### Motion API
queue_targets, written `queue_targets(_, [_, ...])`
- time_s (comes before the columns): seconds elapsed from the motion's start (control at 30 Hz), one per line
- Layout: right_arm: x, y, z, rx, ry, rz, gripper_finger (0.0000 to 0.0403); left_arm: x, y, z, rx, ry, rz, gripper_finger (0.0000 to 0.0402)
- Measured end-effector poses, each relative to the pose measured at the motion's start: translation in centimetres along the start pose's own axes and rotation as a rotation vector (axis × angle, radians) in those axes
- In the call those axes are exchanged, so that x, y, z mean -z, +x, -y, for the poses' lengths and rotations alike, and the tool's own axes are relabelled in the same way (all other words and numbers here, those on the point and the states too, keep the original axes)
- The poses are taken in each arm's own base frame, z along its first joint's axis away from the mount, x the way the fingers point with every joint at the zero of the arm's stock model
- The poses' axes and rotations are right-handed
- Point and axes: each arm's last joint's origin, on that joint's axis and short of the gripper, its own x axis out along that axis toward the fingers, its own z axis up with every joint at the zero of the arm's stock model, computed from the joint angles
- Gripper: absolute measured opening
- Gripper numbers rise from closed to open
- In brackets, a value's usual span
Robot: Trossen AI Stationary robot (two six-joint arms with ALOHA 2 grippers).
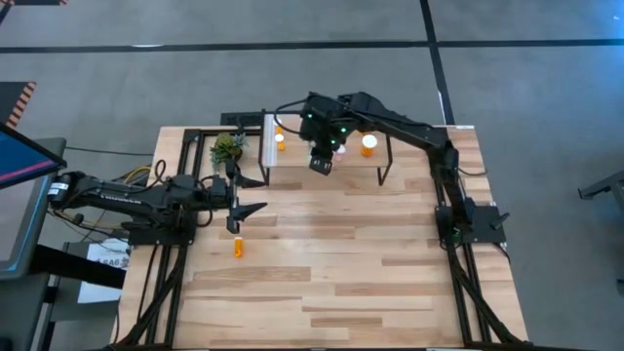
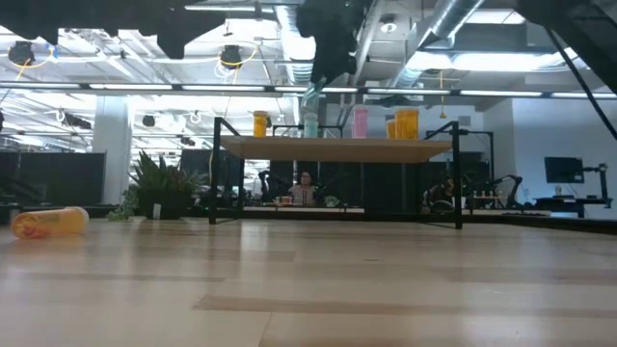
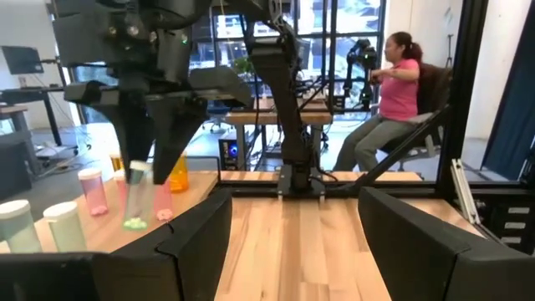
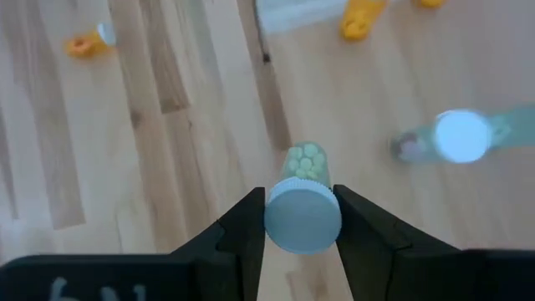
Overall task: Pick and place medicine bottles onto shelf by color
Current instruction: Put the green pill bottle on the shelf aligned with the other green pill bottles
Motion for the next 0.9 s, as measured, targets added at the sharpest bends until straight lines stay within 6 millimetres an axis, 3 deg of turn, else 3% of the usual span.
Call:
queue_targets(0.2, [0.2, 1.1, 0.5, 0.003, 0.013, -0.046, 0.0154, 0.1, 0.0, 0.0, -0.007, 0.001, -0.006, 0.0249])
queue_targets(0.53, [-0.3, 0.8, 0.5, 0.007, 0.008, 0.010, 0.0154, 0.1, 0.0, 0.0, -0.010, -0.005, -0.007, 0.0249])
queue_targets(0.9, [-0.2, 5.0, 1.0, 0.010, 0.018, -0.088, 0.0154, 0.0, 0.0, 0.0, -0.010, -0.014, -0.003, 0.0249])
